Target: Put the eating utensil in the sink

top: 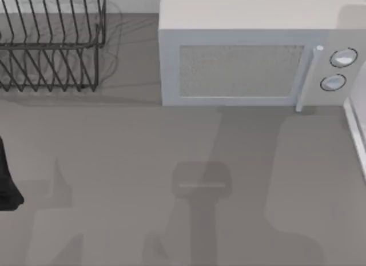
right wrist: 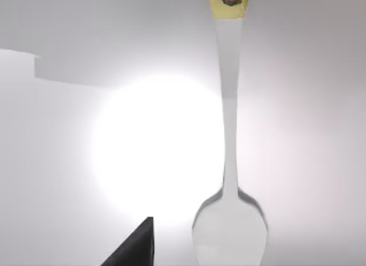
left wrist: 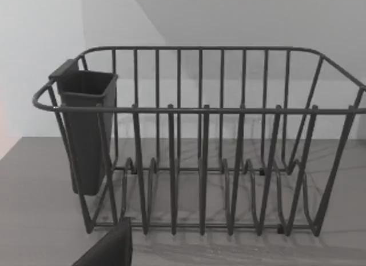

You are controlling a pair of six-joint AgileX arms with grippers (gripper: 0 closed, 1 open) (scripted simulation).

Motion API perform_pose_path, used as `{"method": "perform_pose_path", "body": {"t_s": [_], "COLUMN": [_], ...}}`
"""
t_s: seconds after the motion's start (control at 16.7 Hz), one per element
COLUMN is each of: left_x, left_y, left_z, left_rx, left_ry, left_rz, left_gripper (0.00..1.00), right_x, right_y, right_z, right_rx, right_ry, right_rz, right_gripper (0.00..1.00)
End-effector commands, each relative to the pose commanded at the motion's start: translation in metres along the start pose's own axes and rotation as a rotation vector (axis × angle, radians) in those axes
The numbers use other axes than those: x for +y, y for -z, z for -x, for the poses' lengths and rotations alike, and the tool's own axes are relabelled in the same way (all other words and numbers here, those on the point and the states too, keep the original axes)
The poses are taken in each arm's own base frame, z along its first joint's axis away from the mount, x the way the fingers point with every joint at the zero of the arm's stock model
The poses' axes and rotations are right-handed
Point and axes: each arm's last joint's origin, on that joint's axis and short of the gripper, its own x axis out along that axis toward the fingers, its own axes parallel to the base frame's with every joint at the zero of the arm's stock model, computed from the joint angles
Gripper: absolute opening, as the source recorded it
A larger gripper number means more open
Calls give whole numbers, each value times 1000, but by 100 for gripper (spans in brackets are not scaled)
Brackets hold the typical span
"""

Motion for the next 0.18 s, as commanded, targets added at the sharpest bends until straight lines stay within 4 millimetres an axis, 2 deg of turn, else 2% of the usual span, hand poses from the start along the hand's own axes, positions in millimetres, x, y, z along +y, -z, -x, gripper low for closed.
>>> {"method": "perform_pose_path", "body": {"t_s": [0.18], "left_x": [0], "left_y": [0], "left_z": [0], "left_rx": [0], "left_ry": [0], "left_rz": [0], "left_gripper": [100], "right_x": [0], "right_y": [0], "right_z": [0], "right_rx": [0], "right_ry": [0], "right_rz": [0], "right_gripper": [100]}}
